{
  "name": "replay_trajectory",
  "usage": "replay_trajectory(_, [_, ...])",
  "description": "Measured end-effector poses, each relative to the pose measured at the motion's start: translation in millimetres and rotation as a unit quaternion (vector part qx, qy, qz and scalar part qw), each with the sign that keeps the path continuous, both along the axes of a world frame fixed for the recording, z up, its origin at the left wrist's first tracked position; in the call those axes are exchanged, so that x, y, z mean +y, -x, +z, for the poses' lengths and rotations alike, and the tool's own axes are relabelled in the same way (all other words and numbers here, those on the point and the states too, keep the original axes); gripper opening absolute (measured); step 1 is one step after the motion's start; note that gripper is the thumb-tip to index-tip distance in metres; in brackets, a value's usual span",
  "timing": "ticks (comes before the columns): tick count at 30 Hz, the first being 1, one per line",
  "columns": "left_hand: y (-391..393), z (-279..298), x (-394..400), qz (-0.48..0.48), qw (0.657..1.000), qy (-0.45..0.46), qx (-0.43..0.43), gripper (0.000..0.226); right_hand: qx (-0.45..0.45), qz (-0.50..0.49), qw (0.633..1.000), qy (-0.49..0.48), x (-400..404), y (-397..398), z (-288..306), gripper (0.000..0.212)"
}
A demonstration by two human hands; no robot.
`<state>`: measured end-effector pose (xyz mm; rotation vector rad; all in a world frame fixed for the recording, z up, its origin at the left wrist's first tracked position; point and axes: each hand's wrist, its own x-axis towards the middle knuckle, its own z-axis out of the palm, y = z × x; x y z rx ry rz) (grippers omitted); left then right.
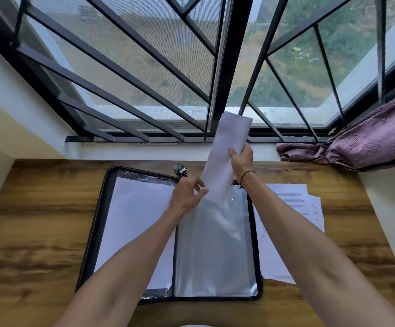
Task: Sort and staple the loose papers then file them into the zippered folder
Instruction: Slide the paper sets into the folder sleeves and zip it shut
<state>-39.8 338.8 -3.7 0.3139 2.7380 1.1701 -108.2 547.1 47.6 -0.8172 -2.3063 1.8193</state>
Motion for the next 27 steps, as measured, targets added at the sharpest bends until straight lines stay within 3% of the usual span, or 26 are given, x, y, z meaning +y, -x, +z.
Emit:
replay_trajectory(3, [5.1,0.2,-0.6,0.004,1.000,-0.028,0.001,0.023,-0.029,0.037,0.999,-0.001,1.5,-4.7,-4.6,0.026])
replay_trajectory(6, [9.2,4.0,-1.1,0.066,0.994,-0.090,-0.020,0.030,-0.064,0.102,0.992,0.030,5.1,-8.7,-9.6,0.032])
replay_trajectory(9, [15.1,6.8,-5.8,0.114,0.979,-0.143,-0.092,0.033,-0.094,0.185,0.975,0.079,9.4,-14.7,-10.3,0.037])
replay_trajectory(12, [22.2,5.6,-8.7,0.089,0.963,-0.182,-0.180,0.036,-0.117,0.223,0.961,0.113,12.4,-18.7,-7.5,0.042])
replay_trajectory(15, [28.2,10.9,-5.2,0.064,0.941,-0.240,-0.230,0.026,-0.136,0.260,0.946,0.136,13.0,-18.3,-8.3,0.065])
replay_trajectory(18, [36.6,8.4,-2.3,0.079,0.943,-0.231,-0.225,0.013,-0.159,0.300,0.933,0.123,10.4,-17.1,-9.5,0.073])
replay_trajectory(20, [40.8,4.8,-1.9,0.105,0.951,-0.203,-0.207,0.013,-0.173,0.315,0.933,0.037,3.9,-15.2,-8.2,0.072])
replay_trajectory(23, [40.8,9.8,-0.9,0.132,0.953,-0.195,-0.189,0.016,-0.120,0.301,0.923,-0.210,-8.9,-15.9,-6.7,0.079])
replay_trajectory(27, [40.3,14.2,-0.1,0.129,0.953,-0.202,-0.184,0.020,-0.049,0.212,0.912,-0.346,-35.6,-26.7,2.4,0.106])
